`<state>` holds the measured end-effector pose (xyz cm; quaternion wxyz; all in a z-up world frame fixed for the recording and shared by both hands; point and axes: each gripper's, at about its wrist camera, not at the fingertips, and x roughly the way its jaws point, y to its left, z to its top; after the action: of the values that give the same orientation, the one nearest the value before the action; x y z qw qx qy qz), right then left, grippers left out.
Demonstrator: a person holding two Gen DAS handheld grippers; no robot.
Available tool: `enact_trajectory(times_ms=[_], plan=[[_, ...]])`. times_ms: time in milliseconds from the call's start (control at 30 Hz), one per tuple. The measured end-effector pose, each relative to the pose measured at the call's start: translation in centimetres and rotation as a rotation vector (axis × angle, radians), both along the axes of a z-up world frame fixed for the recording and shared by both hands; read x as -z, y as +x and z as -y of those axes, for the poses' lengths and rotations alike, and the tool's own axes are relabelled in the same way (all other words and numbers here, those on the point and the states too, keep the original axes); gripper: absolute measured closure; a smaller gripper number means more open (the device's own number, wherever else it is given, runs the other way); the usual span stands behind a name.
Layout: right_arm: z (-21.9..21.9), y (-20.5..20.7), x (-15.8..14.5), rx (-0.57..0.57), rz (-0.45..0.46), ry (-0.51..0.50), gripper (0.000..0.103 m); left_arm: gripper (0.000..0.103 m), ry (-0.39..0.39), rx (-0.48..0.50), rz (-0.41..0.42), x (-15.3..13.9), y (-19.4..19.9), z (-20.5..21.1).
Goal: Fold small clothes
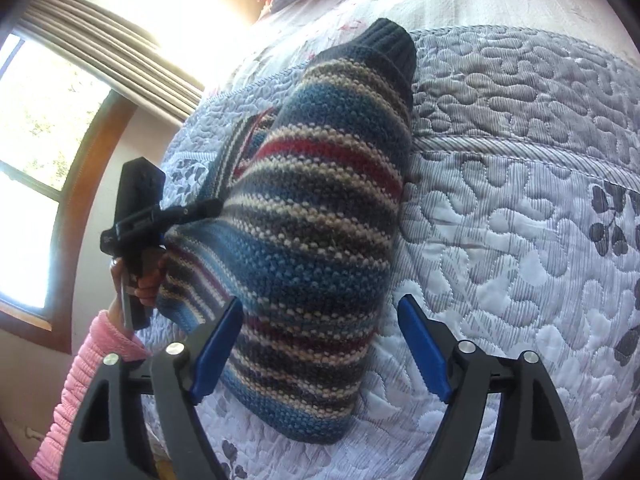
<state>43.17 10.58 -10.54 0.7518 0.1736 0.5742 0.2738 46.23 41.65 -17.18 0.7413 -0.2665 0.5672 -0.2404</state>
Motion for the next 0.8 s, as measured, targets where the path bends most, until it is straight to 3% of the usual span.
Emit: enact_trajectory(times_ms=[100, 233, 267, 333, 433, 633, 800], plan=[[-0.4, 2.0, 0.8, 0.016, -0.035, 0.045, 0.016, 0.024, -0.028, 0.037, -0.003, 0.2, 0.4, 0.8], [-1.3, 3.9, 2.9, 0.027, -0.097, 0.087, 0.013, 0.046, -0.024, 0.061, 0.008, 0.5, 0.3, 1.5], [-1.5, 4.2, 3.6, 0.035, -0.118, 0.105, 0.014, 0.049, -0.034, 0.059, 0.012, 0.6, 0.2, 1.5], [-1.6, 4.2, 4.3, 0.046, -0.121, 0.121, 0.027, 0.053, -0.036, 0.049, 0.031, 0.3, -0.4, 1.5], [-1.0, 3.5, 3.5, 0.038, -0.101, 0.168, 0.042, 0.057, -0.046, 0.028, 0.053, -0.3, -1.3, 1.7], [1.4, 1.2, 0.6, 0.024, -0.073, 0.176, 0.044, 0.058, -0.111, 0.026, 0.099, -3.4, -4.2, 4.9], [6.5, -2.9, -2.6, 0.029, -0.033, 0.143, 0.045, 0.059, -0.146, 0.069, 0.117, -5.7, -7.2, 10.8]])
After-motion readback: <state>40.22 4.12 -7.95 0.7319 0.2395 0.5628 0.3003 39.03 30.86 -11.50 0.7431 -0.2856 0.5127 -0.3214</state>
